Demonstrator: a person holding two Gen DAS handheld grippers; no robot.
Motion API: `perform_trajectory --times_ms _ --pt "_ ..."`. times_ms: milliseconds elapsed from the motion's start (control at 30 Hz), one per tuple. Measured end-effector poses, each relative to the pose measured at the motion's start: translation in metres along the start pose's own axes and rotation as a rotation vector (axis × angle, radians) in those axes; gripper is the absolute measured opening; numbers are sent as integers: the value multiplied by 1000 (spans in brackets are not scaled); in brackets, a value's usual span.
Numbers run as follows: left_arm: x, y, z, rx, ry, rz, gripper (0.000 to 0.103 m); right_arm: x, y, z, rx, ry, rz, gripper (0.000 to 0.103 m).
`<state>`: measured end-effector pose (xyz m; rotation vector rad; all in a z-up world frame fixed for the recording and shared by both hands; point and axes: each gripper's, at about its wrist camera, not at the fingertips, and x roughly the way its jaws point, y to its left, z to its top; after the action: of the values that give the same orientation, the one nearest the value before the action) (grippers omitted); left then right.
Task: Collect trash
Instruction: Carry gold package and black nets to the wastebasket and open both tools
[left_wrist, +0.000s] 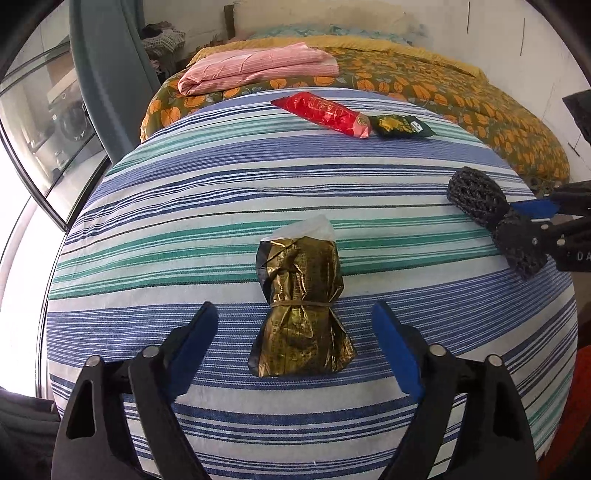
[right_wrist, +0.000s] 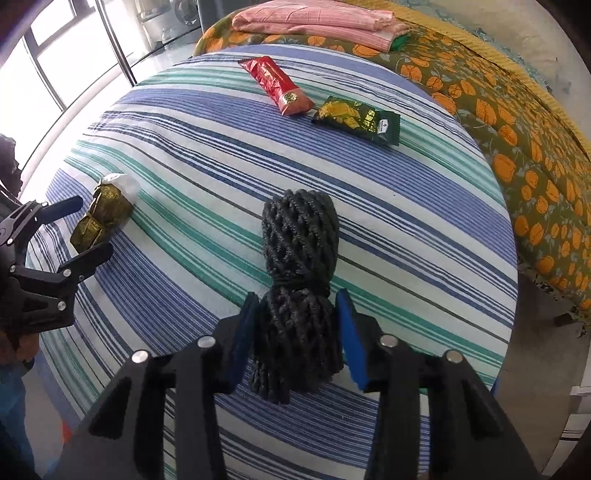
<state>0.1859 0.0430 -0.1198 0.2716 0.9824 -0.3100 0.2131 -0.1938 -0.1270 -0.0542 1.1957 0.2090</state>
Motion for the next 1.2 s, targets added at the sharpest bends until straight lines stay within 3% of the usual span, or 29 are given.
perform_trajectory --times_ms 67,167,300,500,733,933,1033,1200 --pt "2 -3 -1 10 8 11 55 -7 -5 -5 14 -25 13 38" --pt "2 -3 -1 -14 1 -10 41 -22 -12 -13 36 -63 54 38" --pt "-8 -10 0 -27 -22 -30 39 -44 -25 -30 77 -104 106 38" --pt "-42 -56 7 2 -76 -129 38 -81 -85 -81 219 -183 165 38" --pt "-72 -170 25 115 -113 -306 38 -95 -182 -147 353 -194 26 38" --pt "-67 -286 38 172 -75 -481 38 -80 -248 -189 451 -179 -56 38" --pt "-50 -340 41 200 -36 -523 39 -67 -278 -206 497 -173 -73 38" --pt "-1 -411 45 249 36 -507 39 -43 -319 -226 542 -157 -72 38"
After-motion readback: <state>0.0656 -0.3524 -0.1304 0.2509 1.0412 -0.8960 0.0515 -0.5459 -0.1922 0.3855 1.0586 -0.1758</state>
